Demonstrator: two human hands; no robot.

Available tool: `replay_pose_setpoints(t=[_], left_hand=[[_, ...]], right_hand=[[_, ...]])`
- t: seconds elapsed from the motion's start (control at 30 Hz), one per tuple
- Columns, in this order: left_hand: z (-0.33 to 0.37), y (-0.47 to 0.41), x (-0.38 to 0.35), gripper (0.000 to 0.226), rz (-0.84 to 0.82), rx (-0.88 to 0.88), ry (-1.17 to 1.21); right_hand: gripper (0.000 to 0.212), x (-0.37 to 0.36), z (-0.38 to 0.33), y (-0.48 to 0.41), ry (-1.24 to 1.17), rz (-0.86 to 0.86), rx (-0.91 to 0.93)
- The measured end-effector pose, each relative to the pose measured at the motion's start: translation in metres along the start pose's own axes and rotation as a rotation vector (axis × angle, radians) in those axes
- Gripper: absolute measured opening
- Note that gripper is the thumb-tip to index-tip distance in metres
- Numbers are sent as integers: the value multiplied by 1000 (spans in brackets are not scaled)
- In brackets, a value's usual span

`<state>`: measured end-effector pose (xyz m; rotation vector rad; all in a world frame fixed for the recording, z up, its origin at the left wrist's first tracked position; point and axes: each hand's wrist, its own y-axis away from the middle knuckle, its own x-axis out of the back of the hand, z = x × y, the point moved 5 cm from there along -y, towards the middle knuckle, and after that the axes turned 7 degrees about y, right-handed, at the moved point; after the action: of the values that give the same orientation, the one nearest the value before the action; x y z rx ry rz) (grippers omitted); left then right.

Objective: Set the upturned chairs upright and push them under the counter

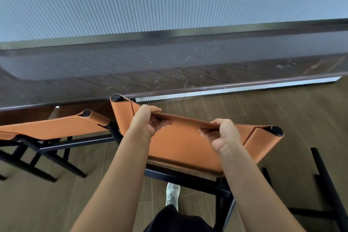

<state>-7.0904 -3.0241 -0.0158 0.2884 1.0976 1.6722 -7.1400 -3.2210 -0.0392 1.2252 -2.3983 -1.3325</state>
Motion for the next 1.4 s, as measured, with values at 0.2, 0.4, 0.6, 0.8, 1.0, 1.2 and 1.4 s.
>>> replay_pose_setpoints(t=[0.2,0.4,0.6,0.8,1.0,1.2,1.4], left_hand=[[13,-14,-17,11,7,-9,-39],[25,-31,-29,12,10,13,-91],[38,-53,-46,19,50,35,-123],[68,-77,-63,20,82,27,-83],[116,-95,-71,20,92,-97,89],[135,-127,-70,15,149,-150,276],[98,-173,-45,16,238,-104,372]], right_hand=[[8,-8,-16,-10,11,-11,-18],[8,-11,-31,-24,1,-13,-27],[12,-22,-52,-40,-38,-20,-64],[16,-58,-81,-59,-31,-34,-38],[18,-113,-108,-87,0,-121,53],[23,-150,-113,-126,-39,-135,122],[20,-146,-83,-179,79,-66,50]])
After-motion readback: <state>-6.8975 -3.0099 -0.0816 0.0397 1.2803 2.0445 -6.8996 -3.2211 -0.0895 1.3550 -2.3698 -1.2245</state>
